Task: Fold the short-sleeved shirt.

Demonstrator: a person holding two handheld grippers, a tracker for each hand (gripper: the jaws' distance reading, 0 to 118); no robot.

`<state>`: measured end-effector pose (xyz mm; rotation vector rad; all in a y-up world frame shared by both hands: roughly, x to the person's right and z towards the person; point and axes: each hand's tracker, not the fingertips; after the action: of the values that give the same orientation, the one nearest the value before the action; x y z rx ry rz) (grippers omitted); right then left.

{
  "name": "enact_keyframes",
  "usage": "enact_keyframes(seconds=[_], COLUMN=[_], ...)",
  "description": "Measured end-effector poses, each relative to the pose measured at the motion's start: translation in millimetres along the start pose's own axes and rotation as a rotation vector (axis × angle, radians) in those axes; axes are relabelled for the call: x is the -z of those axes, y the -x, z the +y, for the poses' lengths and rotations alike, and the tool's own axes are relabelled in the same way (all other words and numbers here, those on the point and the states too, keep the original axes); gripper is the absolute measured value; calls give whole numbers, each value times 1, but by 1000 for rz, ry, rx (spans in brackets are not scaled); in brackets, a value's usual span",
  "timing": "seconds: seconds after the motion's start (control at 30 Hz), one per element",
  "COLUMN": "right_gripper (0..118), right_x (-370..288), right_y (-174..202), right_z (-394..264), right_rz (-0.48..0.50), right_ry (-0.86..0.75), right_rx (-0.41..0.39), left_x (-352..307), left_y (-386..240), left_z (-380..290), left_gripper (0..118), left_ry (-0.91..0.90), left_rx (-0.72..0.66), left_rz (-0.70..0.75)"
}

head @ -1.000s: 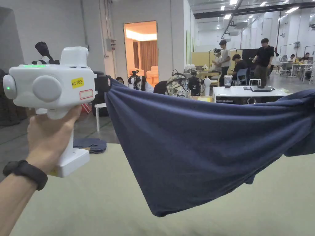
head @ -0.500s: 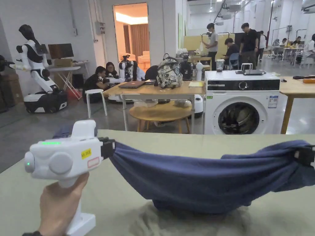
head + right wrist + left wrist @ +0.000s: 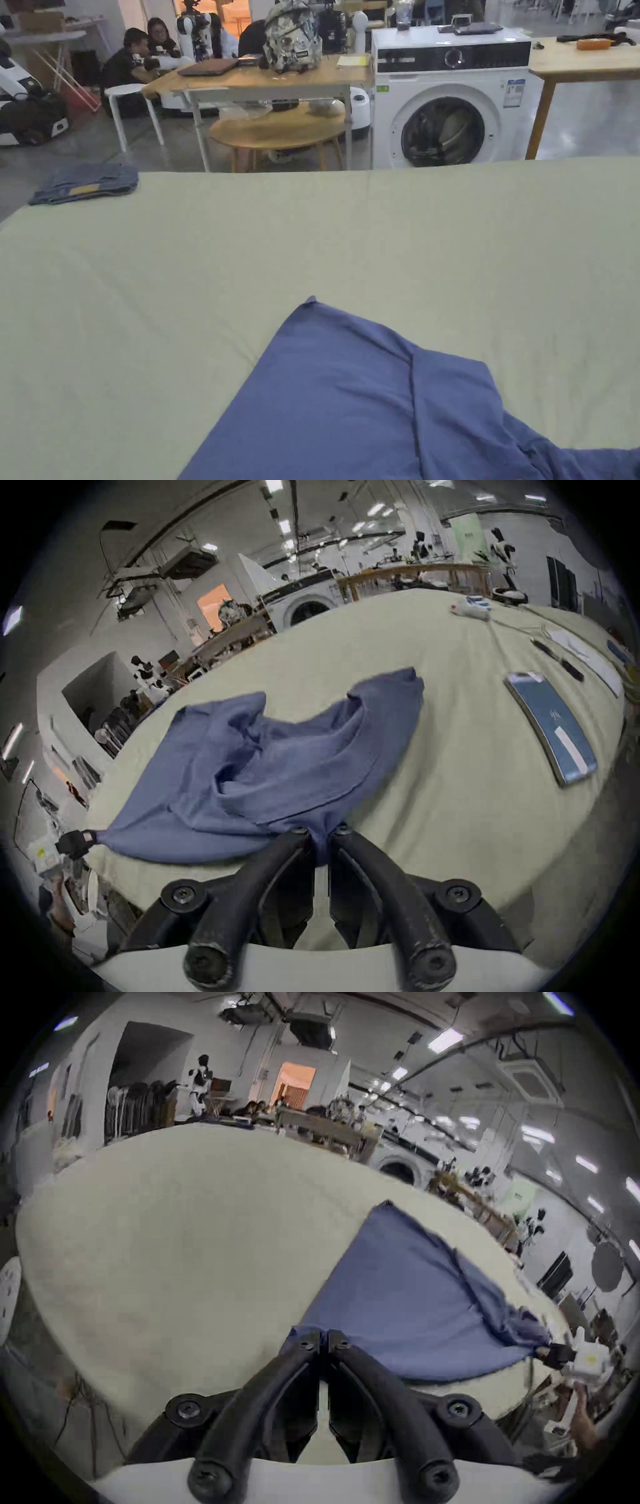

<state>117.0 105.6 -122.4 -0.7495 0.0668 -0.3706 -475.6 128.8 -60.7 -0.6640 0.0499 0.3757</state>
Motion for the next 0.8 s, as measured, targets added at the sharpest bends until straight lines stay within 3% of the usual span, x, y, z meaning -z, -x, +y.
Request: enact_keyframes(seconds=[0.03,0.07,0.13,0.17,0.3,0.4,0.57,0.63,0.67,0.73,0.8], right_gripper=[7,20,56,59,59,59,56,33,13,0,0], right_x=[-5,-5,-3,-7,-36,-64,-98,-101,-100,-92,-87], right_y=[2,2,3,8,6,15,41,53,59,63,68], right_z=[-10,-14,-15,-13,-12,-6,23,37,43,50,56], right_rz=[2,1,-39,-95,-115,-136,-74,-66,-70,-65,-28], right_ry=[3,5,15,10,-31,-85,-249,-290,-299,-315,-311], right_rx=[-8,-15,-50,-78,-114,-187,-249,-254,-256,-254,-259], left_x=[0,2,3,3,-16,-37,-60,-63,-64,-65,-68], left_y=[-1,-1,-2,-4,-21,-46,-90,-102,-108,-116,-126], left_z=[-8,-12,-15,-15,-2,13,40,49,53,57,56], left_gripper=[0,1,33,46,46,46,46,45,35,0,0], left_ry=[3,24,19,24,-88,-190,-313,-341,-338,-343,-369], left_rx=[17,17,2,16,142,231,260,247,244,257,282], left_rz=[6,-16,-22,-2,43,49,-46,-102,-124,-145,-133])
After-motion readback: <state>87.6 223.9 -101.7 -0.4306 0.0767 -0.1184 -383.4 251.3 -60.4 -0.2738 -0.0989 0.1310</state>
